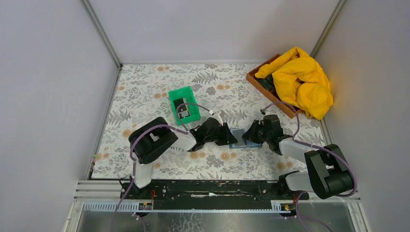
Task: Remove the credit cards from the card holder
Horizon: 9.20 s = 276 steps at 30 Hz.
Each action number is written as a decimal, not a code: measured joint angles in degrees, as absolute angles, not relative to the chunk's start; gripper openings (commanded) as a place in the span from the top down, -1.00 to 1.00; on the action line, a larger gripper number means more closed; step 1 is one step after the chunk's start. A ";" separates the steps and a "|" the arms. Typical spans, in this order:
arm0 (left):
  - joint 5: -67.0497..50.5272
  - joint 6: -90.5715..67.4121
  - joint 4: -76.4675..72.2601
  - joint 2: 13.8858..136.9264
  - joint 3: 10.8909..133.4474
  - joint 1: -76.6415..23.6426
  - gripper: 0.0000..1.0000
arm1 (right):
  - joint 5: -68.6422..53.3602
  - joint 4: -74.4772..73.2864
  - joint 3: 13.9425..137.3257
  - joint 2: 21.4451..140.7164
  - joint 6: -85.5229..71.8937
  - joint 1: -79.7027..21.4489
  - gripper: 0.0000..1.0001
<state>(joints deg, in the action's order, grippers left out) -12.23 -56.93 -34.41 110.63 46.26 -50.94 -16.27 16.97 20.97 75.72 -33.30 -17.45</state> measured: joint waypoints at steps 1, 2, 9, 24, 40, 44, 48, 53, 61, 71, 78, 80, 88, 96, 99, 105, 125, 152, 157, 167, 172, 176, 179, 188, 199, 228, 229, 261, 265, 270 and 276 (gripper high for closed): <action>-12.23 -56.93 -34.65 110.74 46.26 -50.94 0.36 | -15.99 16.99 20.84 75.59 -33.23 -17.43 0.61; -12.23 -56.95 -34.96 110.89 46.26 -50.94 0.36 | -15.84 16.99 20.69 75.46 -33.26 -17.37 0.62; -13.02 -57.14 -36.27 111.61 46.26 -50.63 0.36 | -16.73 17.74 19.94 74.67 -33.26 -16.71 0.61; -15.31 -57.56 -38.57 111.48 46.22 -50.15 -0.11 | -17.72 17.17 18.92 73.28 -31.29 -16.49 0.35; -17.17 -58.13 -38.61 111.48 46.87 -49.93 -0.10 | -20.27 18.74 18.90 73.43 -31.11 -16.51 0.05; -18.50 -59.05 -38.65 111.63 47.16 -49.65 -0.10 | -20.27 19.22 18.90 73.65 -31.11 -16.49 0.04; -20.29 -60.71 -39.22 112.03 47.16 -49.65 -0.10 | -20.25 19.79 18.90 73.87 -31.09 -16.49 0.03; -22.26 -62.13 -40.40 112.03 47.22 -49.74 -0.10 | -20.12 20.18 18.87 74.00 -31.03 -16.49 0.03; -25.45 -62.65 -41.21 112.05 49.71 -50.17 -0.09 | -19.38 20.86 18.87 74.08 -31.22 -16.36 0.03; -26.17 -61.98 -42.06 112.62 51.42 -50.85 -0.09 | -21.56 20.36 18.41 73.87 -32.49 -16.58 0.03; -24.93 -61.10 -42.57 112.05 50.28 -51.00 -0.09 | -21.19 18.02 18.72 73.45 -32.40 -16.91 0.20; -23.29 -60.69 -43.00 110.13 48.27 -51.00 -0.09 | -20.10 15.94 18.70 71.99 -32.32 -17.39 0.18; -15.49 -58.54 -43.83 102.32 40.60 -51.55 -0.08 | -15.20 3.84 19.11 61.34 -30.09 -17.87 0.17; -11.51 -57.87 -43.42 99.26 35.09 -53.69 -0.08 | -13.10 -5.96 19.84 55.68 -28.86 -17.96 0.81; -10.17 -57.58 -42.92 97.30 34.00 -53.69 -0.09 | -13.26 -7.77 19.07 50.94 -29.65 -17.98 0.97; -8.67 -56.77 -42.68 94.83 33.52 -53.65 -0.09 | -13.21 -10.17 17.34 47.44 -32.01 -20.05 0.99; -5.82 -51.75 -33.23 84.75 31.73 -52.90 -0.15 | -7.60 -2.61 19.88 63.86 -37.04 -31.44 0.99; -4.89 -53.89 -36.60 99.15 43.72 -50.83 -0.35 | -12.19 -4.19 29.85 70.37 -25.08 -18.35 0.89; -5.04 -54.92 -37.34 100.12 44.36 -50.43 -0.36 | -14.20 -2.63 27.00 71.48 -24.60 -18.35 0.88; -5.58 -56.77 -37.45 100.88 42.50 -50.19 -0.36 | -16.05 1.52 24.16 71.75 -25.74 -20.97 0.88; -5.58 -57.28 -37.69 100.86 41.50 -50.19 -0.36 | -15.70 1.98 23.68 71.20 -26.83 -23.55 0.89; -5.58 -57.34 -37.74 100.86 40.86 -50.19 -0.36 | -13.91 0.71 23.64 69.71 -26.85 -23.70 0.89; -6.13 -57.32 -37.76 100.86 40.73 -50.02 -0.34 | -12.53 -0.03 23.97 69.38 -26.87 -23.68 0.90; -13.72 -59.61 -43.88 102.96 40.18 -43.79 -0.33 | -11.00 0.14 26.02 72.36 -26.94 -23.62 0.91; -17.06 -59.90 -44.27 106.76 40.42 -43.92 -0.33 | -10.96 0.84 28.03 74.28 -27.05 -23.62 0.92; -19.18 -59.92 -44.23 109.01 41.82 -44.42 -0.35 | -11.14 4.86 26.48 75.99 -27.94 -23.57 0.91; -19.18 -59.92 -44.18 109.01 41.87 -44.49 -0.35 | -11.16 5.02 26.41 75.96 -27.97 -23.57 0.91; -19.16 -61.41 -45.56 111.04 43.31 -45.65 -0.35 | -11.20 5.72 25.71 75.57 -28.38 -22.96 0.92; -19.31 -62.87 -47.46 111.83 43.31 -45.50 -0.35 | -11.18 5.91 25.54 75.48 -28.40 -22.72 0.92; -23.18 -65.89 -51.66 112.20 44.99 -46.65 -0.35 | -11.81 7.25 25.08 75.59 -28.73 -22.90 0.92; -25.54 -67.44 -54.92 112.20 46.28 -47.51 -0.35 | -12.10 8.03 24.80 75.61 -28.80 -22.90 0.92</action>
